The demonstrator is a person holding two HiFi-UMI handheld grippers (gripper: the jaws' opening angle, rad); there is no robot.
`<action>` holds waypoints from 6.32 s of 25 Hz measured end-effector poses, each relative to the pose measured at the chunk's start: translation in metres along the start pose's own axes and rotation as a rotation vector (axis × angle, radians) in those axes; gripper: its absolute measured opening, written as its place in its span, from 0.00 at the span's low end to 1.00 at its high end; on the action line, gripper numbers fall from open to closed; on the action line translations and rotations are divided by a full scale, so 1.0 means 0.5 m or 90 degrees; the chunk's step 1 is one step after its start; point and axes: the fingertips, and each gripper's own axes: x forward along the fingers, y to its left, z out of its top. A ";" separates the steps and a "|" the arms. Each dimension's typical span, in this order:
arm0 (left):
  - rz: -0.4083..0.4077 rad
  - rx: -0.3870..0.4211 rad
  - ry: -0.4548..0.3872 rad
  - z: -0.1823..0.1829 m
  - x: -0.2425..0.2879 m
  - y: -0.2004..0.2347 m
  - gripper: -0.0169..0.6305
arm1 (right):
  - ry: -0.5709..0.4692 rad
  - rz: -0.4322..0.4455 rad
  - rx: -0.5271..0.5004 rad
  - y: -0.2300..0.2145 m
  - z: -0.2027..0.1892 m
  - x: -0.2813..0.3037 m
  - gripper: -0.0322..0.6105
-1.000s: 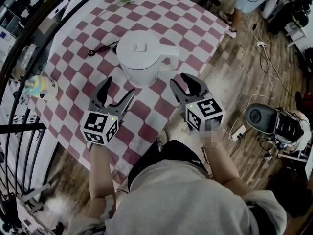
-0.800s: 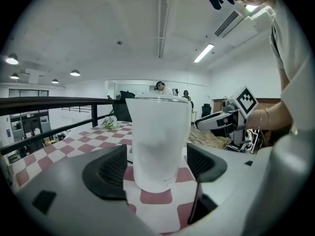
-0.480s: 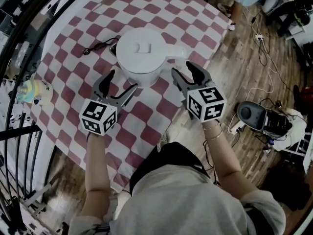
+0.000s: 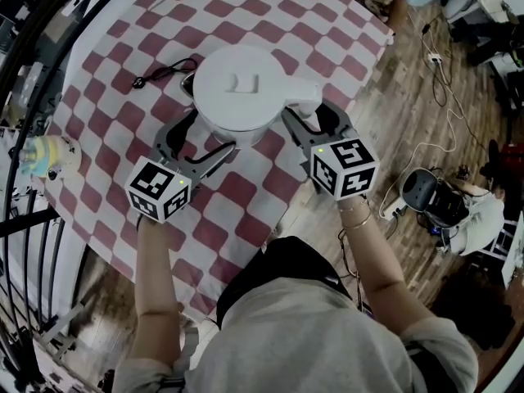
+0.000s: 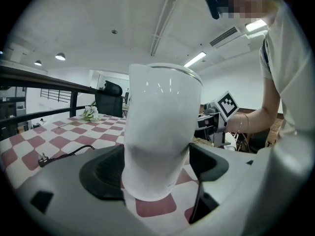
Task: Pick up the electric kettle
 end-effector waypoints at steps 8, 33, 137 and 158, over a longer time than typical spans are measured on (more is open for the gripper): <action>-0.034 0.002 -0.013 0.005 0.017 -0.010 0.66 | -0.008 -0.019 0.001 -0.014 0.002 0.008 0.38; 0.012 0.033 -0.023 0.035 0.006 -0.010 0.66 | -0.023 -0.059 -0.042 -0.019 0.052 0.004 0.30; 0.088 0.028 -0.154 0.114 -0.203 -0.308 0.65 | -0.093 0.007 -0.041 0.124 0.046 -0.296 0.28; 0.073 0.024 -0.157 0.114 -0.196 -0.303 0.65 | -0.088 -0.015 -0.054 0.122 0.051 -0.302 0.28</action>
